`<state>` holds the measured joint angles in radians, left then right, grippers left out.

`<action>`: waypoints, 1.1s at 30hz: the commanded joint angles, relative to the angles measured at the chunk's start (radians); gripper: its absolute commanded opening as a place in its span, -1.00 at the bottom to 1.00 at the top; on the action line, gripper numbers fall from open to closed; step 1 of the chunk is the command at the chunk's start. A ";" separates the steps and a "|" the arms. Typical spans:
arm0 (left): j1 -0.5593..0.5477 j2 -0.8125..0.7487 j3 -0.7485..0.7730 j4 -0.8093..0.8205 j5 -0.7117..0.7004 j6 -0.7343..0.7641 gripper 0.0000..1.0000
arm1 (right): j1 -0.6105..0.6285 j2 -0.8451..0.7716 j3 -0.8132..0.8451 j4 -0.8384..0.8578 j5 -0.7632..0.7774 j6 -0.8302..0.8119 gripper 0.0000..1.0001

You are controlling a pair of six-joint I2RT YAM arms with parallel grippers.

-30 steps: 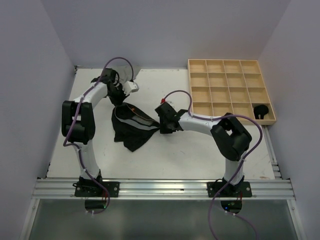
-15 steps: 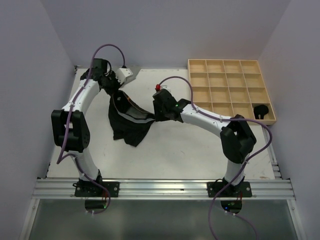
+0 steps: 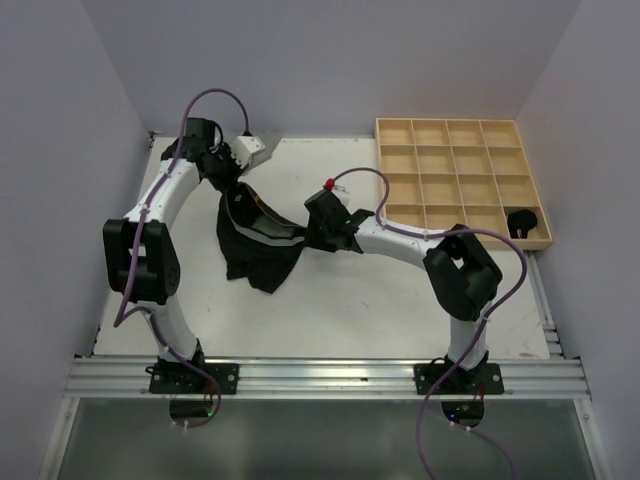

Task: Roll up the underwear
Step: Flatten the underwear

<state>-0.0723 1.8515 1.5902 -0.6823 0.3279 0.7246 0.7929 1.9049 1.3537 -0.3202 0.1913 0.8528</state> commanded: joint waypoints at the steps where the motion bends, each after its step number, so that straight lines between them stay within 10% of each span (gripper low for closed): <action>1: 0.005 0.012 -0.001 0.017 0.031 -0.025 -1.00 | 0.012 -0.021 -0.050 0.136 0.033 0.175 -0.21; 33: 0.025 0.000 -0.036 0.003 0.040 -0.002 -1.00 | 0.017 0.065 -0.002 0.241 0.131 0.272 -0.25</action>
<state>-0.0570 1.8721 1.5604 -0.6811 0.3408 0.7181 0.8066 2.0373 1.3403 -0.1043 0.2504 1.1179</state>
